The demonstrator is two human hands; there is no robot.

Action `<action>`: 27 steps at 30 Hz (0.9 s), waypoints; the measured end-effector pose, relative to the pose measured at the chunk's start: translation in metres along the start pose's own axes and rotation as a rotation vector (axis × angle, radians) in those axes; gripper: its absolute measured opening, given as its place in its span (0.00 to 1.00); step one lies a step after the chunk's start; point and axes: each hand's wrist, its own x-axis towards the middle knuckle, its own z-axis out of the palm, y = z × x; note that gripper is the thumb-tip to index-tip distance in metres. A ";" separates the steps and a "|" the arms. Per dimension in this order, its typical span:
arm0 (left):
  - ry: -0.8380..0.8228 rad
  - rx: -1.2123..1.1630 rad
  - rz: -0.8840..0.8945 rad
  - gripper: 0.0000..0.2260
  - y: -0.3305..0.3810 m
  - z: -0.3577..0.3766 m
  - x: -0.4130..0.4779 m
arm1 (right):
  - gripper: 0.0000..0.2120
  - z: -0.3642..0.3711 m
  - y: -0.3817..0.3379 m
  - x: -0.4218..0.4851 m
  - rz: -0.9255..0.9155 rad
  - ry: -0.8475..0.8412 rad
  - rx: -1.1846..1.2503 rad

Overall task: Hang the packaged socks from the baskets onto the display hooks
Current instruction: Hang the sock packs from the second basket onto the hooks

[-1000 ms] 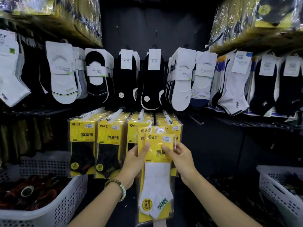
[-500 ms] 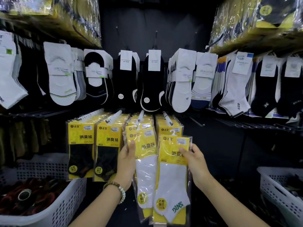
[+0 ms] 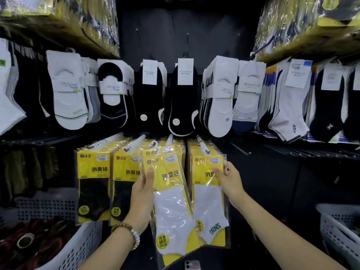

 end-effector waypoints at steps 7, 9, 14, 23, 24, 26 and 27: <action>-0.060 -0.017 -0.016 0.23 -0.003 0.005 0.006 | 0.18 0.006 0.025 0.016 0.239 0.306 -0.061; -0.069 -0.003 -0.010 0.21 -0.005 0.006 0.005 | 0.21 0.003 0.028 0.011 0.291 0.396 -0.131; -0.088 0.000 -0.007 0.04 -0.005 0.009 -0.004 | 0.13 0.005 0.016 -0.018 0.217 0.284 -0.035; -0.028 -0.053 -0.026 0.08 0.000 0.021 -0.027 | 0.10 0.046 -0.027 -0.081 0.117 -0.080 0.166; -0.023 -0.052 -0.032 0.07 0.001 0.017 -0.028 | 0.09 0.047 -0.026 -0.084 0.135 -0.080 0.183; 0.008 -0.029 -0.056 0.07 0.003 0.006 -0.028 | 0.08 0.047 -0.023 -0.087 0.169 -0.095 0.200; 0.036 -0.010 -0.058 0.08 0.005 -0.002 -0.026 | 0.07 0.046 -0.022 -0.088 0.181 -0.105 0.197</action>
